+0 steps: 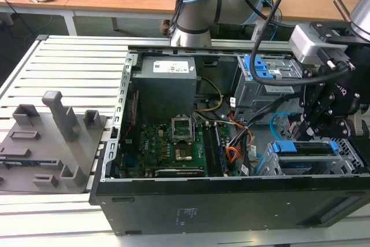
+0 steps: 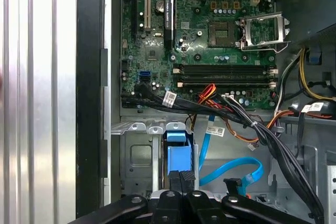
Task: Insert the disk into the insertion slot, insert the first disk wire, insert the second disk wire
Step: 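Insert the disk into the insertion slot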
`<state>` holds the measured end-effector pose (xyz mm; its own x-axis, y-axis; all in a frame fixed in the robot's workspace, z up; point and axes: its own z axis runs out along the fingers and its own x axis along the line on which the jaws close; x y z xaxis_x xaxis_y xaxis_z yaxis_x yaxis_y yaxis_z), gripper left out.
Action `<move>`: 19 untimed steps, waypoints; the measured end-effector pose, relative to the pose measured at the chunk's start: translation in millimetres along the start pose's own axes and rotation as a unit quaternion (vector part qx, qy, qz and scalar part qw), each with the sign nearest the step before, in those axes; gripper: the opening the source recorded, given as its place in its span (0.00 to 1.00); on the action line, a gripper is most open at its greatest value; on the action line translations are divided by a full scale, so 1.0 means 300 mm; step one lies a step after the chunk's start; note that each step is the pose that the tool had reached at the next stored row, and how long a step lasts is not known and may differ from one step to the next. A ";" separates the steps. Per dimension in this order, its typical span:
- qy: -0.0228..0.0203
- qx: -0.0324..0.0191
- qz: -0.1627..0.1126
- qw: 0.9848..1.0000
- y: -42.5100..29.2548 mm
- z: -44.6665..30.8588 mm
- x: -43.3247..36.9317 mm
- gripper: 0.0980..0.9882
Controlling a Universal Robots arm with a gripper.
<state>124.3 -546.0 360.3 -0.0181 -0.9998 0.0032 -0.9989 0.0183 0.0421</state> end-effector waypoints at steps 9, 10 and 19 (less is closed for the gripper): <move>0.000 -0.001 0.000 1.000 -0.037 0.041 -0.001 0.01; 0.000 -0.001 0.000 1.000 -0.039 0.041 -0.001 0.01; 0.000 -0.001 0.000 1.000 -0.039 0.041 -0.001 0.01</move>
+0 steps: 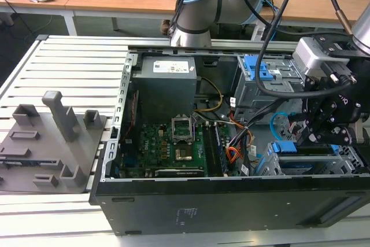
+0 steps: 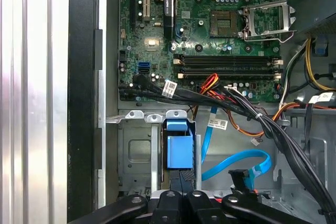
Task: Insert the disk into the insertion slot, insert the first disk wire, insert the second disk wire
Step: 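Insert the disk into the insertion slot, then insert the first disk wire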
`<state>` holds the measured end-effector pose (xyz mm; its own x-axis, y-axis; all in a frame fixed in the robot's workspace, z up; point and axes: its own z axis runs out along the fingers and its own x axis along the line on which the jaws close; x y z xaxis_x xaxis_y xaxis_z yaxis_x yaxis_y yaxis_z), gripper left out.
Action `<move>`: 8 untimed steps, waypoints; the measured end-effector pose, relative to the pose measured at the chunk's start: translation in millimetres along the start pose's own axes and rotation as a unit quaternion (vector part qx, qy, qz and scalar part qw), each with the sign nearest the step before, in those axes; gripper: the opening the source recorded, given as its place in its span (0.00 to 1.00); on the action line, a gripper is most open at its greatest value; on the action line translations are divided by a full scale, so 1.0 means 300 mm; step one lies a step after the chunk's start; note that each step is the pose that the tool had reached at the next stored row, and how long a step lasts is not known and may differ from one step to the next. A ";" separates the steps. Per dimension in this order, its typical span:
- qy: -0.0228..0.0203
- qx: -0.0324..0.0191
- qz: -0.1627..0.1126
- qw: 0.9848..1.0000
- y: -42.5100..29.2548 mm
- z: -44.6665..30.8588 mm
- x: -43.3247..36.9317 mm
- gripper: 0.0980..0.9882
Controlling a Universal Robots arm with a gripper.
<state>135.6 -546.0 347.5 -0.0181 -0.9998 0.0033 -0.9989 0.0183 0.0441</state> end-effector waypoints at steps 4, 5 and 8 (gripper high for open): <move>0.000 0.000 0.000 1.000 0.000 0.000 0.000 0.01; 0.000 0.000 0.000 1.000 0.000 0.000 0.000 0.01; 0.000 0.000 0.000 1.000 -0.022 -0.001 0.000 0.01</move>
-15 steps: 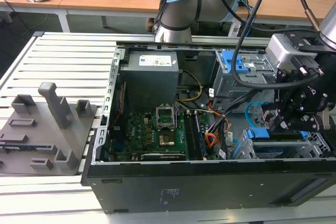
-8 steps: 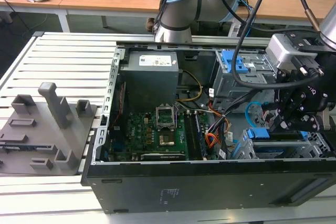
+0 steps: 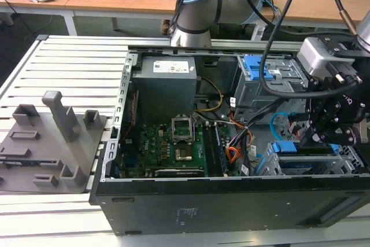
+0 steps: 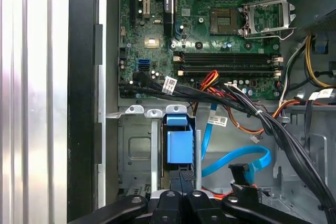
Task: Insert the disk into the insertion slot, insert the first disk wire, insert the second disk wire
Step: 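Insert the first disk wire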
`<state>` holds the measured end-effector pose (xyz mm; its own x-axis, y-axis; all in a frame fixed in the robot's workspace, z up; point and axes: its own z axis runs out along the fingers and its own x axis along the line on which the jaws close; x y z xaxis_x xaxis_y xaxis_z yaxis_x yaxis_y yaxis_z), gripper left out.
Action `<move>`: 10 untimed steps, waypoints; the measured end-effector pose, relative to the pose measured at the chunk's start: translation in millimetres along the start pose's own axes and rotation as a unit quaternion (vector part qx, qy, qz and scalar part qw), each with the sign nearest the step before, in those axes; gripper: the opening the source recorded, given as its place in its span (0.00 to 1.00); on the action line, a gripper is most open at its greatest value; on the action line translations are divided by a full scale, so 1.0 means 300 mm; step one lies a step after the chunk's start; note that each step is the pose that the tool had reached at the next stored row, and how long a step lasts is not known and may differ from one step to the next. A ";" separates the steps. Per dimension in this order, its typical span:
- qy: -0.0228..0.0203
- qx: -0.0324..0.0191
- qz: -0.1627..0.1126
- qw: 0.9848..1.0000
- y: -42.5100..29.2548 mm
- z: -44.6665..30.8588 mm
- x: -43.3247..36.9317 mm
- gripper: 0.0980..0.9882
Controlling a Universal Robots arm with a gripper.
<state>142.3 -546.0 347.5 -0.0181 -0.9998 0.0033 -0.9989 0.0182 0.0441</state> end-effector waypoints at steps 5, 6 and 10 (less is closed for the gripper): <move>0.000 0.000 0.000 1.000 -0.008 -0.014 0.000 0.01; 0.000 0.000 0.000 1.000 -0.007 -0.033 -0.001 0.01; 0.001 0.000 0.000 1.000 -0.005 -0.078 -0.003 0.01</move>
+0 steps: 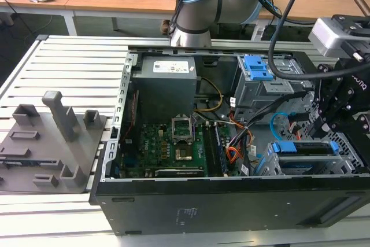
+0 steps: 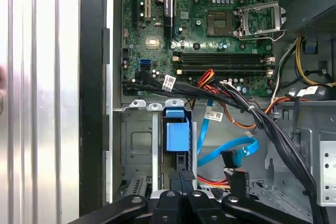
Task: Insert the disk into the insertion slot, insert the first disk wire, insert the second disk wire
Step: 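Insert the first disk wire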
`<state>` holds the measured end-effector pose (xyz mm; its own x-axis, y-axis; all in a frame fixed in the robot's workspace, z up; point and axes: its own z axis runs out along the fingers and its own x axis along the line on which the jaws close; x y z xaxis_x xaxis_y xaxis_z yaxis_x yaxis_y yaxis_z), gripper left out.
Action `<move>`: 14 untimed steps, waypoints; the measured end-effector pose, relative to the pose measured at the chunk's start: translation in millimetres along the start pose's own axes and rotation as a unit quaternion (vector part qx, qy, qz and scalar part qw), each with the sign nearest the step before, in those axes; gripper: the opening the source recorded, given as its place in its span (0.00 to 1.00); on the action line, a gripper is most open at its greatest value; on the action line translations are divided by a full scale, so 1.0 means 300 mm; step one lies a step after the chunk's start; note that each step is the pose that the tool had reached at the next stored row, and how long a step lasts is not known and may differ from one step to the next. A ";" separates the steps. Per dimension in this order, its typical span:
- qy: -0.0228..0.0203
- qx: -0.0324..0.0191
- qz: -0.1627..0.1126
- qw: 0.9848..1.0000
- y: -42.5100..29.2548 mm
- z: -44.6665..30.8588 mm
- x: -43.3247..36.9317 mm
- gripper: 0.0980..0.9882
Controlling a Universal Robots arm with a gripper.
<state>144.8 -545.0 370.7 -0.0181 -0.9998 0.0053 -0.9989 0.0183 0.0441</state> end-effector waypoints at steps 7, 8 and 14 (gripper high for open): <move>0.000 0.000 0.000 1.000 0.000 -0.001 -0.005 0.01; 0.000 0.000 0.000 1.000 0.000 -0.001 -0.011 0.01; 0.000 0.000 0.000 1.000 0.001 -0.001 -0.060 0.01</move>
<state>144.8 -527.1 371.0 -0.0181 -0.9998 0.0055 -0.9989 0.0183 0.0440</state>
